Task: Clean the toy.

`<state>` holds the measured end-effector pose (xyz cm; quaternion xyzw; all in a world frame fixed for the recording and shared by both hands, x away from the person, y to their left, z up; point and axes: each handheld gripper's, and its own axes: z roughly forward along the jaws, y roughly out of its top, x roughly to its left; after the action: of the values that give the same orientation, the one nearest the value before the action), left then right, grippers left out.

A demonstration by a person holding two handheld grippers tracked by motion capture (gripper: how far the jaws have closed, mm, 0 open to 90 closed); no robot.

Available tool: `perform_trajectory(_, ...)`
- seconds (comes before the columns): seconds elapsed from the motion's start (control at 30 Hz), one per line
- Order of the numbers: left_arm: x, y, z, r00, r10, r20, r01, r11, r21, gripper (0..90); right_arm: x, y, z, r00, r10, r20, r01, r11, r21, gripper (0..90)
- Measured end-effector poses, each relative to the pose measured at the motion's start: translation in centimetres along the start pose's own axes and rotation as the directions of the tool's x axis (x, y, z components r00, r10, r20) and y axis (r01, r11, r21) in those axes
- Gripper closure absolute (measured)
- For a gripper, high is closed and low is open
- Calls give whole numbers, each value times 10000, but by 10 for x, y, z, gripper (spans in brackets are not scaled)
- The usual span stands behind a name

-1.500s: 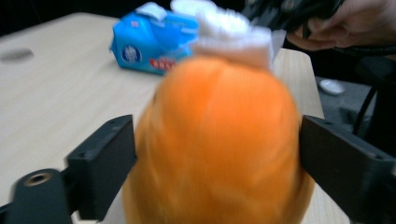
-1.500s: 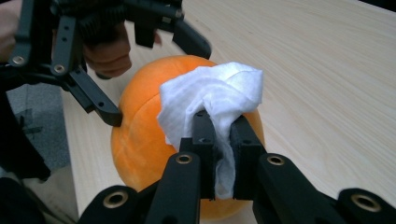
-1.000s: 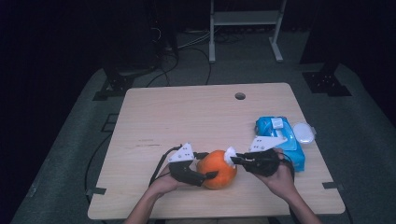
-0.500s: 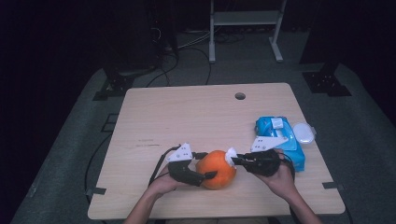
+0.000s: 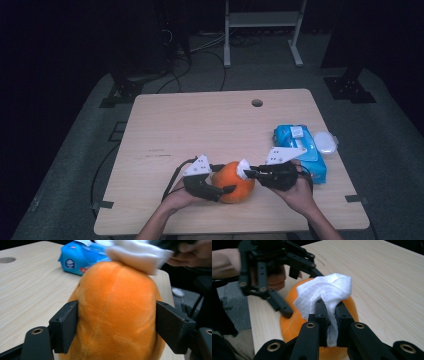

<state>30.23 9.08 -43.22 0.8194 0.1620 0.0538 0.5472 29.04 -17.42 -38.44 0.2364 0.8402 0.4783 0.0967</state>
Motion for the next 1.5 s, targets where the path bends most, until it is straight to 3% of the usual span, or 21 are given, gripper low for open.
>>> perform_trajectory(0.1,-1,0,-1,9991,306,294,-308,9995,69,210,-7,-4,-1,9996,172,207,-172,9999,5,823)
perform_trajectory(0.17,-1,0,-1,9990,409,206,-410,9991,64,215,-11,-7,-3,9982,280,538,-287,9995,121,823)
perform_trajectory(0.23,-3,0,1,9992,395,80,-396,9992,88,223,-13,-9,-4,9980,416,473,-423,9990,131,823)
perform_trajectory(0.4,-6,1,5,9983,571,78,-573,9982,184,224,6,3,-2,9992,-316,251,314,9995,87,822)
perform_trajectory(0.5,-2,3,-2,9988,393,289,-397,9991,123,196,8,5,0,9981,-509,361,503,9986,178,823)
perform_trajectory(0.57,1,4,-4,9995,237,209,-239,9997,85,187,5,2,1,9978,-502,431,491,9985,255,823)
perform_trajectory(0.7,1,1,0,9997,156,201,-159,9998,135,232,1,1,-2,9986,-312,423,300,9991,289,823)
perform_trajectory(0.8,-2,-1,3,9990,320,311,-329,9991,279,233,11,3,-1,9982,-553,249,546,9981,285,822)
perform_trajectory(0.87,-7,-1,4,9972,651,359,-666,9968,442,234,17,5,2,9968,-797,48,795,9963,327,821)
perform_trajectory(0.93,-8,1,4,9962,806,329,-821,9955,470,247,19,7,3,9955,-921,245,912,9953,327,823)
perform_trajectory(1.0,-10,1,4,9948,940,382,-956,9945,429,253,14,7,1,9964,-744,397,738,9971,163,823)
perform_trajectory(1.23,-6,1,6,9983,564,177,-567,9982,210,178,-2,-1,-4,9979,-278,578,263,9993,268,823)
perform_trajectory(1.4,-3,0,5,9991,421,95,-423,9988,264,239,11,4,-5,9947,-798,642,778,9964,337,823)
perform_trajectory(1.5,5,-3,1,9997,-218,146,217,9997,71,249,15,5,-6,9946,-926,477,914,9955,266,823)
